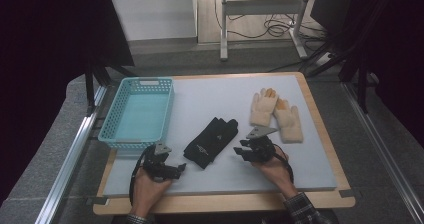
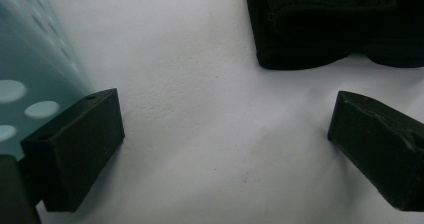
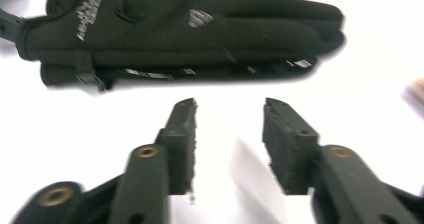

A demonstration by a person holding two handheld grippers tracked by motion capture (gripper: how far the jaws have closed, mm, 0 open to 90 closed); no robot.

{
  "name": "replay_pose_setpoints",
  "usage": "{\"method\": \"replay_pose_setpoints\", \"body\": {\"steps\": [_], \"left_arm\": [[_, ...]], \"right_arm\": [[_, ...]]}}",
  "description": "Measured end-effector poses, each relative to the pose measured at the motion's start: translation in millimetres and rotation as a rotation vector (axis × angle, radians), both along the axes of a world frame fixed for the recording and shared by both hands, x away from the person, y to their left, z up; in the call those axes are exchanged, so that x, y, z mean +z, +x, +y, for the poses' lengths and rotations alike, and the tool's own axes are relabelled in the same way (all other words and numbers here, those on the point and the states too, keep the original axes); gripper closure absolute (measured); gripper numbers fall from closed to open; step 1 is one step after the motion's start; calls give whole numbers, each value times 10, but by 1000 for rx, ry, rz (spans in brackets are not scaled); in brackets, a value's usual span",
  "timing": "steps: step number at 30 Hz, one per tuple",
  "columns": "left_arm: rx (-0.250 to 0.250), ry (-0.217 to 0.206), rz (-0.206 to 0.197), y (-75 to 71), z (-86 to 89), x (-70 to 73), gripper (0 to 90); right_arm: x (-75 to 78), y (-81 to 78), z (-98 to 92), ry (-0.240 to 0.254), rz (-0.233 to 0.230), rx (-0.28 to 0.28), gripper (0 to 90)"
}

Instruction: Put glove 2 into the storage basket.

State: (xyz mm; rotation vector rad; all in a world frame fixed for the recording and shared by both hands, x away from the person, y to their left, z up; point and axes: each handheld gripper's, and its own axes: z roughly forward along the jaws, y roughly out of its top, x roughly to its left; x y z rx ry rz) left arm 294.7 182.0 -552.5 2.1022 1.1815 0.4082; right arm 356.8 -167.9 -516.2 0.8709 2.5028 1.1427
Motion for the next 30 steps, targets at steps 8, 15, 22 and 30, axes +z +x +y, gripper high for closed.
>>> {"method": "replay_pose_setpoints", "body": {"steps": [8,15,22,30], "left_arm": [[0,-1,1,1,0,0,18],[-4,0,1,5,4,0,17],[-6,0,1,3,5,2,16],[-11,-2,-3,-9,4,9,19]], "right_arm": [[2,-81,-368,-19,-32,-77,334],[-76,-54,-594,-82,-50,-144,200],[-152,-17,-707,-76,-23,-171,161],[-162,-14,-707,-76,-21,-176,155]]}}
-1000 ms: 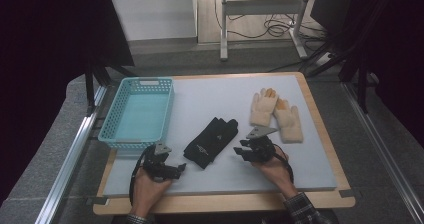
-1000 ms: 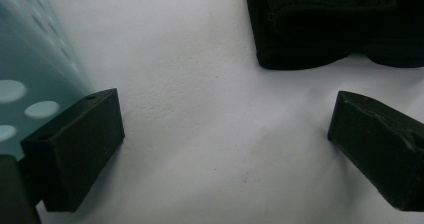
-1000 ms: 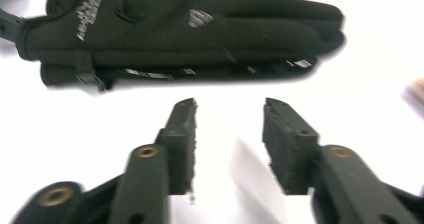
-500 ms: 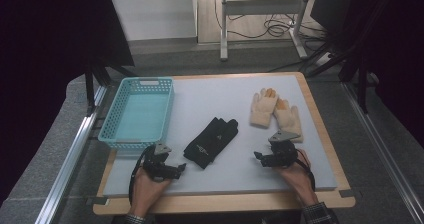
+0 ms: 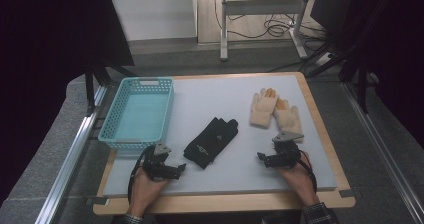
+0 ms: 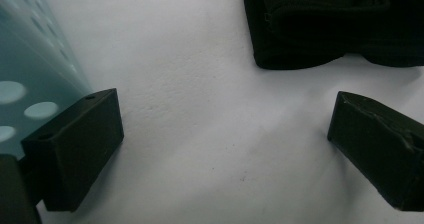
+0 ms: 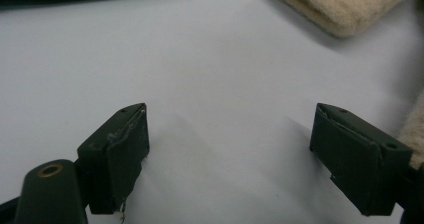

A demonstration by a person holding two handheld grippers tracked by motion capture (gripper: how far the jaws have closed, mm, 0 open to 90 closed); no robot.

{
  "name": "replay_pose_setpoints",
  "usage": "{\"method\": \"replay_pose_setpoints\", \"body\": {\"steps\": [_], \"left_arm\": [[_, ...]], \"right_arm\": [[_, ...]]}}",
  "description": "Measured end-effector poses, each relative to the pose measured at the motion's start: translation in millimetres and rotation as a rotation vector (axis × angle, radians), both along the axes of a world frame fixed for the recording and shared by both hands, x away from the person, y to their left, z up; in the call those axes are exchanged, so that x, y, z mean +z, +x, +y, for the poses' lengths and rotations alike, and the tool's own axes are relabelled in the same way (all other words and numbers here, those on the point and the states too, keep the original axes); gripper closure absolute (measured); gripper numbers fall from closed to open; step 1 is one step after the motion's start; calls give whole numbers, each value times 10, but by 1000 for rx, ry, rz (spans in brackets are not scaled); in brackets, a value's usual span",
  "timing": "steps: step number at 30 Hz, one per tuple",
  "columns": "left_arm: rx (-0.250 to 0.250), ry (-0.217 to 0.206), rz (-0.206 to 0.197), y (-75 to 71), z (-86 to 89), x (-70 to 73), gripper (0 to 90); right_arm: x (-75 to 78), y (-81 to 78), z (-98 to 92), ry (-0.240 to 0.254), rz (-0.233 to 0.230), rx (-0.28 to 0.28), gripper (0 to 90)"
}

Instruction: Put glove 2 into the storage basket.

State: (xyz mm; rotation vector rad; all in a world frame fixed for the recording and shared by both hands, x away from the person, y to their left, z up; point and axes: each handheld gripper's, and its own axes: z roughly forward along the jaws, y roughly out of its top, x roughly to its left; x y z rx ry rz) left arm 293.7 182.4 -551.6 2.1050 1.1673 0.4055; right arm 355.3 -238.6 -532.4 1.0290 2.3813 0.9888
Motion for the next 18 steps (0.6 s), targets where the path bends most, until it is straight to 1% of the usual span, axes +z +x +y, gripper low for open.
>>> {"method": "replay_pose_setpoints", "body": {"steps": [1,3,8,10,14,18], "left_arm": [[-9,4,-1,-2,2,4,22],[-24,-6,2,-7,4,22,28],[-34,-20,2,-9,-16,92,28],[-47,-29,1,-5,-37,132,30],[-74,-45,3,27,-120,228,27],[-68,-45,0,104,-246,330,0]], "right_arm": [[-1,0,0,0,0,0,155],[-1,-1,0,0,-1,-1,155],[-2,1,-2,1,0,-1,155],[-2,2,-3,2,1,-1,155],[-2,2,-3,2,1,-1,155],[-2,2,-4,3,1,0,156]]}}
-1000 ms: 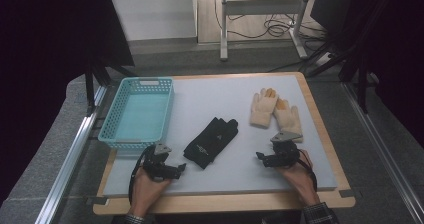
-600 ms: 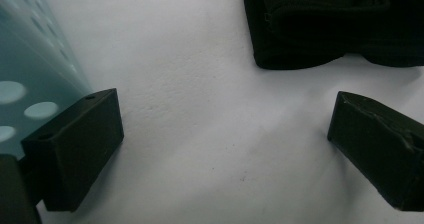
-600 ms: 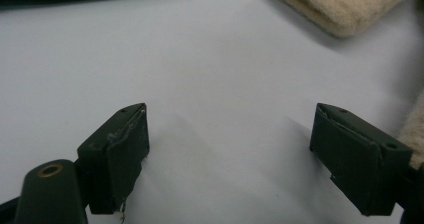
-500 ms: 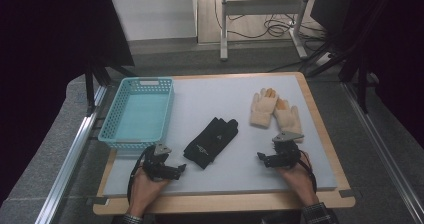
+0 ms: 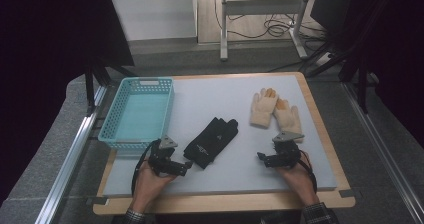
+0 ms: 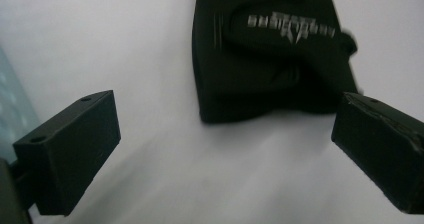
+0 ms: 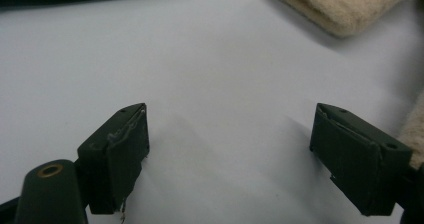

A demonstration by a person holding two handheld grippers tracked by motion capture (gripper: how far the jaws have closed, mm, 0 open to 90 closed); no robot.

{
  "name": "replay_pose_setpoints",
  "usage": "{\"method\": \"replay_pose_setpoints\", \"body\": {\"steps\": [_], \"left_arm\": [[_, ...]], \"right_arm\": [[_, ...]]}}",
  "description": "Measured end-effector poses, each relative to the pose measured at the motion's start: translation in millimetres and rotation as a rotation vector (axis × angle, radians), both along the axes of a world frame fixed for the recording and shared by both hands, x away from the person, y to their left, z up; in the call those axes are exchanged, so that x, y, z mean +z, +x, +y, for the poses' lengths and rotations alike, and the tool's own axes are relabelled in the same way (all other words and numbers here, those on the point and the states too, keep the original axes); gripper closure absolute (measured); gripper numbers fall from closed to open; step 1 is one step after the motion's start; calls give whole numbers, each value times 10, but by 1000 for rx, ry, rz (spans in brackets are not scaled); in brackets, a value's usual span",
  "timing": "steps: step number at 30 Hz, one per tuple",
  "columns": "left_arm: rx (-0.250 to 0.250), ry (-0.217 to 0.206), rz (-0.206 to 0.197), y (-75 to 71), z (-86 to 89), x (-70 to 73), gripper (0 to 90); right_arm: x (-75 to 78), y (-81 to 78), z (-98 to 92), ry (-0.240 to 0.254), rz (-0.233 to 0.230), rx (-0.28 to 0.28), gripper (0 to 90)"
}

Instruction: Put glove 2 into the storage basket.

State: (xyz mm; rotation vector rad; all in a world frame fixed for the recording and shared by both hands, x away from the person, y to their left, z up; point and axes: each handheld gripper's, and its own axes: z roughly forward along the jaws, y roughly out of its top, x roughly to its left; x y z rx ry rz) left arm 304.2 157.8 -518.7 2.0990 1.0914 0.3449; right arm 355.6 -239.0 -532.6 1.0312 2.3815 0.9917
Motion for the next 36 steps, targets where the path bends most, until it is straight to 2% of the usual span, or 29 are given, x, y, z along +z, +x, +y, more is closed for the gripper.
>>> {"method": "replay_pose_setpoints", "body": {"steps": [5,13,18,22,26,29,32,33,34,36], "left_arm": [[-47,-7,9,132,-168,112,0],[-88,27,28,380,-438,175,0],[-103,56,44,569,-580,169,0],[-101,79,81,744,-694,117,0],[-109,78,119,882,-764,52,0],[-135,85,144,936,-816,-8,0],[-165,93,165,930,-863,-52,0],[-170,107,165,922,-880,-62,0],[-173,147,150,895,-917,-77,0],[-180,178,135,864,-953,-83,0]], "right_arm": [[0,0,0,0,0,0,155],[-1,0,-1,1,0,0,156],[-1,0,-1,1,0,0,155],[-1,0,-1,0,0,0,155],[-1,0,-1,0,0,0,155],[-1,0,-1,1,0,0,156],[-1,0,-1,1,0,0,155],[-1,0,-1,1,0,0,156],[-1,0,-1,1,-1,0,155],[-1,-1,0,0,0,0,155]]}}
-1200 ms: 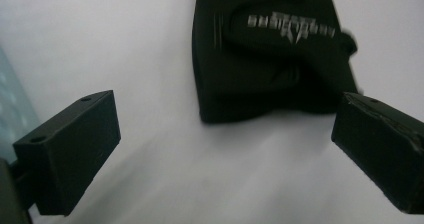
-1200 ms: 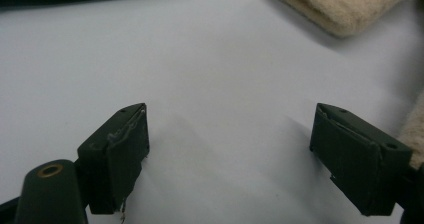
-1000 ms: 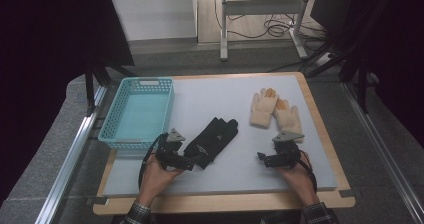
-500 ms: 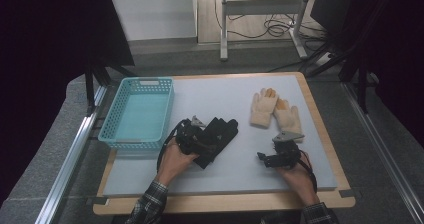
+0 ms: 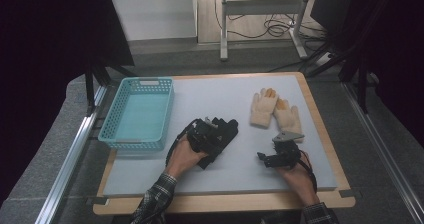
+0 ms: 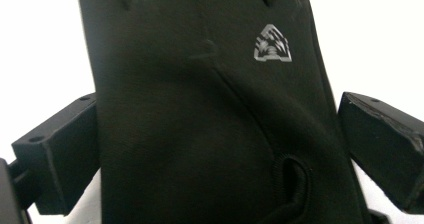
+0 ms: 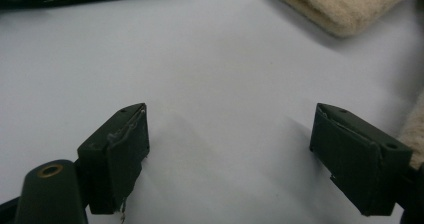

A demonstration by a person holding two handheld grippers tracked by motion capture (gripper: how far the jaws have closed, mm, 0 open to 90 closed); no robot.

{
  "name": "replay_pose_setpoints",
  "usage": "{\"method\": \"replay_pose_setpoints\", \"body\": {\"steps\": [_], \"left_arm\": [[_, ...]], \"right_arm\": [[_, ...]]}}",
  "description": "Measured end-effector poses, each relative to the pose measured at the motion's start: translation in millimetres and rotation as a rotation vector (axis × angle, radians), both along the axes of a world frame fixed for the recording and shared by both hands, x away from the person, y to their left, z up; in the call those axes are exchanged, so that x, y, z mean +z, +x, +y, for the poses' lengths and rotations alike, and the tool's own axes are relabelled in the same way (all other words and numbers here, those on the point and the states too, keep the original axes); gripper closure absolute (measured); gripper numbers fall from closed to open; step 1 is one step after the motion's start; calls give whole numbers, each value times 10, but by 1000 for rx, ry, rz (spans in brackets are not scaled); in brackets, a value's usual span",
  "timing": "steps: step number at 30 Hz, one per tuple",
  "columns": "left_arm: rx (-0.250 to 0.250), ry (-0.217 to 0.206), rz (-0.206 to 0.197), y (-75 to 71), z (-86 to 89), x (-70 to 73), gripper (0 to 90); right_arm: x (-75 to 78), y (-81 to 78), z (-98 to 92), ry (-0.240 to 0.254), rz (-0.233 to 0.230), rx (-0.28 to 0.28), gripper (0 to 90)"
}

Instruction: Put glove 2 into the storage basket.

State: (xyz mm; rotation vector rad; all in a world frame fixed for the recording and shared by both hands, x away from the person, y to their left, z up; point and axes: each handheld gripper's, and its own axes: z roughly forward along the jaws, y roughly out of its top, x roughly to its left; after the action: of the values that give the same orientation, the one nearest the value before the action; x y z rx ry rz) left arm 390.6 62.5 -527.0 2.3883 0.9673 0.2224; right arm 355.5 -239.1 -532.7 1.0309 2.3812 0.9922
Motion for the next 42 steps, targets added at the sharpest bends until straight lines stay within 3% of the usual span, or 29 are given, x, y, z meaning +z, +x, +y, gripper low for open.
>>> {"method": "replay_pose_setpoints", "body": {"steps": [3,7,9,15,18,26,28,32,42], "left_arm": [[-17,45,-18,-27,-37,-10,0],[-14,45,5,29,-9,-12,0],[-8,20,26,67,21,-19,0],[1,36,20,40,4,-9,14],[22,35,22,36,28,33,106],[71,24,27,45,150,102,528],[76,24,29,58,165,107,589],[80,44,25,59,148,127,640],[88,73,9,87,164,227,647]], "right_arm": [[0,0,0,0,0,0,156],[0,-1,1,0,0,0,155],[0,0,1,0,0,0,155],[-1,-1,1,-1,-1,-1,155],[-1,-1,2,-1,-1,0,155],[-1,-3,3,-2,-1,-1,155],[-1,-2,3,-2,-1,0,156],[-1,-3,3,-3,-1,0,155],[-1,-2,3,-2,-1,0,155]]}}
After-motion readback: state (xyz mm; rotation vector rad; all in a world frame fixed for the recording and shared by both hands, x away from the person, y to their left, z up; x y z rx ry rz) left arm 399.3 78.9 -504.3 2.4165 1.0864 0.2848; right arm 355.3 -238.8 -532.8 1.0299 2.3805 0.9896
